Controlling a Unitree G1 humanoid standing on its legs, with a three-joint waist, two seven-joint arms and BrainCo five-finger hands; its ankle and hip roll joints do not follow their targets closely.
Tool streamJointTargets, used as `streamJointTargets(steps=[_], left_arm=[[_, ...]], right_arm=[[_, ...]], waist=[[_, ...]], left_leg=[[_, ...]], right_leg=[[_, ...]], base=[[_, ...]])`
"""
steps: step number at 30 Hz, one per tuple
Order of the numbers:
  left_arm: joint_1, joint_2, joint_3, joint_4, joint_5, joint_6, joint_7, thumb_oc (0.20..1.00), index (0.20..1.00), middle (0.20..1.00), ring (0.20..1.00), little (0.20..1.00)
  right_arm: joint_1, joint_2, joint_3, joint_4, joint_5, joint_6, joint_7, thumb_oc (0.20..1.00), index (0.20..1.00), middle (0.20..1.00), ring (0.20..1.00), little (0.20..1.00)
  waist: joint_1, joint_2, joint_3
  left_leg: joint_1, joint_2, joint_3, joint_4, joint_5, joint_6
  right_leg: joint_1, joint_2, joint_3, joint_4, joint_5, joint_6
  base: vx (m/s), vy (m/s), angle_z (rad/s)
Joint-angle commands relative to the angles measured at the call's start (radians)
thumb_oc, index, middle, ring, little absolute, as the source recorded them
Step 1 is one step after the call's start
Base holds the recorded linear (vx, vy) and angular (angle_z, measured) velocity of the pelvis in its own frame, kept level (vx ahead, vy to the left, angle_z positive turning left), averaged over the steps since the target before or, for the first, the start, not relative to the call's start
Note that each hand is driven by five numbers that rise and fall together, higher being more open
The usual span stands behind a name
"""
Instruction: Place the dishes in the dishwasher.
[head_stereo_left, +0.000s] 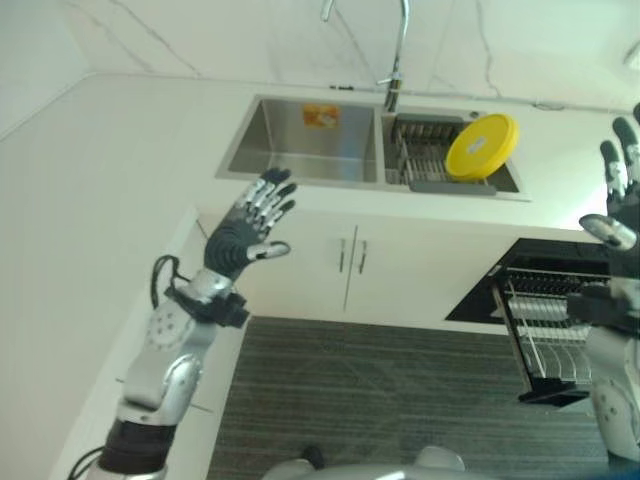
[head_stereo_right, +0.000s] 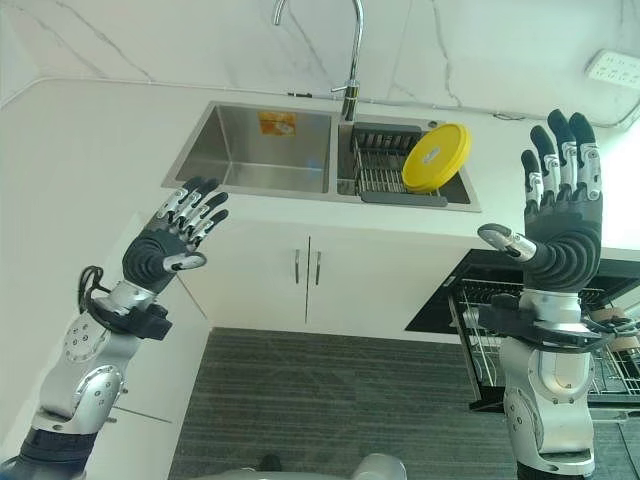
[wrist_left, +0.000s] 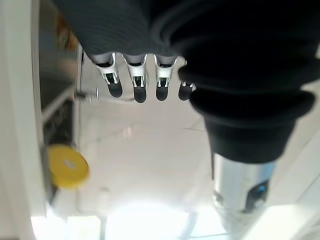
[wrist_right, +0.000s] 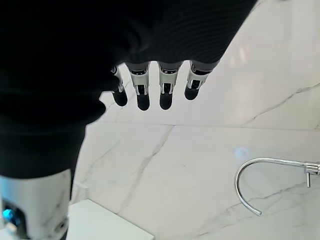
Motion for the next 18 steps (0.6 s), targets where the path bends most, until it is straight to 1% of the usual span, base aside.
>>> streamJointTargets(steps=[1, 2, 3, 4, 5, 7, 8, 9, 11, 13, 15, 16, 18], left_arm=[[0.002, -0.027, 0.06, -0.051, 0.018, -0.075, 0.024, 1.0, 1.0, 1.0, 1.0, 1.0], [0.0, -0.03, 0.058, -0.053, 0.013, -0.07, 0.025, 1.0, 1.0, 1.0, 1.0, 1.0], [-0.001, -0.032, 0.053, -0.053, 0.017, -0.067, 0.024, 1.0, 1.0, 1.0, 1.0, 1.0], [-0.004, -0.035, 0.04, -0.052, 0.021, -0.069, 0.021, 1.0, 1.0, 1.0, 1.0, 1.0], [-0.011, -0.04, 0.014, -0.047, 0.031, -0.072, 0.026, 1.0, 1.0, 1.0, 1.0, 1.0], [-0.006, -0.04, 0.007, -0.043, 0.043, -0.083, 0.029, 1.0, 1.0, 1.0, 1.0, 1.0], [0.002, -0.038, 0.011, -0.043, 0.049, -0.089, 0.029, 1.0, 1.0, 1.0, 1.0, 1.0], [0.01, -0.033, 0.017, -0.046, 0.049, -0.094, 0.029, 1.0, 1.0, 1.0, 1.0, 1.0], [0.004, -0.031, 0.017, -0.048, 0.046, -0.097, 0.034, 1.0, 1.0, 1.0, 1.0, 1.0], [-0.001, -0.033, 0.018, -0.052, 0.037, -0.095, 0.038, 1.0, 1.0, 1.0, 1.0, 1.0], [-0.001, -0.038, 0.014, -0.057, -0.041, -0.078, 0.014, 1.0, 1.0, 1.0, 1.0, 1.0], [0.001, -0.045, 0.012, -0.067, -0.102, -0.055, -0.002, 1.0, 1.0, 1.0, 1.0, 1.0], [0.011, -0.056, 0.016, -0.077, -0.144, -0.048, -0.015, 1.0, 1.0, 1.0, 1.0, 1.0]], right_arm=[[-0.068, -0.058, -0.014, 0.02, 0.021, 0.0, 0.036, 1.0, 1.0, 1.0, 1.0, 1.0], [-0.075, -0.063, -0.01, 0.025, 0.022, -0.001, 0.04, 1.0, 1.0, 1.0, 1.0, 1.0], [-0.08, -0.069, -0.011, 0.031, 0.031, 0.0, 0.049, 1.0, 1.0, 1.0, 1.0, 1.0], [-0.078, -0.077, -0.015, 0.038, 0.047, -0.001, 0.058, 1.0, 1.0, 1.0, 1.0, 1.0], [-0.062, -0.08, -0.019, 0.039, 0.055, -0.015, 0.058, 1.0, 1.0, 1.0, 1.0, 1.0], [-0.037, -0.074, -0.026, 0.029, 0.068, -0.031, 0.07, 1.0, 1.0, 1.0, 1.0, 1.0], [-0.025, -0.069, -0.03, 0.021, 0.074, -0.036, 0.08, 1.0, 1.0, 1.0, 1.0, 1.0], [-0.014, -0.069, -0.032, 0.015, 0.079, -0.039, 0.094, 1.0, 1.0, 1.0, 1.0, 1.0], [-0.033, -0.078, -0.017, 0.021, 0.074, -0.03, 0.09, 1.0, 1.0, 1.0, 1.0, 1.0], [-0.054, -0.075, -0.003, 0.025, 0.063, -0.013, 0.074, 1.0, 1.0, 1.0, 1.0, 1.0], [-0.074, -0.079, 0.007, 0.038, 0.047, 0.023, 0.039, 1.0, 1.0, 1.0, 1.0, 1.0], [-0.08, -0.082, 0.008, 0.041, 0.062, 0.038, 0.051, 1.0, 1.0, 1.0, 1.0, 1.0], [-0.076, -0.084, 0.007, 0.036, 0.08, 0.05, 0.067, 1.0, 1.0, 1.0, 1.0, 1.0]], waist=[[0.013, 0.01, -0.02], [0.013, 0.003, -0.016], [0.005, -0.005, -0.014], [-0.011, -0.011, -0.014], [-0.045, -0.013, -0.012], [-0.071, -0.011, -0.006], [-0.075, -0.011, -0.003], [-0.077, -0.013, -0.003], [-0.075, -0.015, -0.011], [-0.075, -0.014, -0.017], [-0.082, -0.007, -0.03], [-0.084, -0.004, -0.034], [-0.091, 0.001, -0.038]], left_leg=[[-0.049, 0.041, -0.092, 0.003, -0.026, -0.076], [-0.041, 0.043, -0.08, 0.003, -0.035, -0.081], [-0.033, 0.042, -0.071, 0.003, -0.048, -0.085], [-0.025, 0.041, -0.07, 0.003, -0.063, -0.088], [-0.004, 0.04, -0.084, 0.003, -0.083, -0.088], [0.019, 0.04, -0.101, 0.003, -0.098, -0.082], [0.03, 0.038, -0.106, 0.003, -0.106, -0.079], [0.042, 0.037, -0.106, 0.003, -0.118, -0.075], [0.061, 0.043, -0.1, 0.003, -0.127, -0.078], [0.085, 0.065, -0.078, 0.003, -0.129, -0.087], [0.121, 0.092, -0.068, 0.005, -0.13, -0.103], [0.129, 0.104, -0.062, 0.013, -0.126, -0.111], [0.13, 0.126, -0.053, 0.052, -0.126, -0.125]], right_leg=[[0.105, 0.078, -0.128, -0.187, -0.081, -0.036], [0.102, 0.08, -0.152, -0.246, -0.078, -0.031], [0.094, 0.092, -0.159, -0.322, -0.074, -0.026], [0.09, 0.117, -0.139, -0.416, -0.065, -0.021], [0.055, 0.129, -0.082, -0.499, -0.01, -0.007], [0.02, 0.127, -0.033, -0.519, 0.031, 0.0], [0.011, 0.126, -0.03, -0.516, 0.045, 0.005], [0.014, 0.127, -0.034, -0.515, 0.044, 0.007], [0.038, 0.129, -0.042, -0.515, 0.032, 0.005], [0.046, 0.137, -0.068, -0.502, 0.01, 0.002], [0.056, 0.163, -0.072, -0.494, -0.03, -0.01], [0.062, 0.173, -0.071, -0.491, -0.042, -0.019], [0.064, 0.189, -0.063, -0.483, -0.054, -0.036]], base=[[0.18, -0.096, -0.32], [0.17, -0.13, -0.45], [0.22, -0.154, -0.59], [0.38, -0.264, -0.73], [0.4, -0.264, -0.4], [0.38, -0.259, 0.31], [0.36, -0.265, 0.47], [0.33, -0.263, 0.24], [0.38, -0.366, 0.12], [0.33, -0.346, -0.08], [0.34, -0.328, -0.11], [0.31, -0.306, 0.08], [0.25, -0.274, 0.05]])
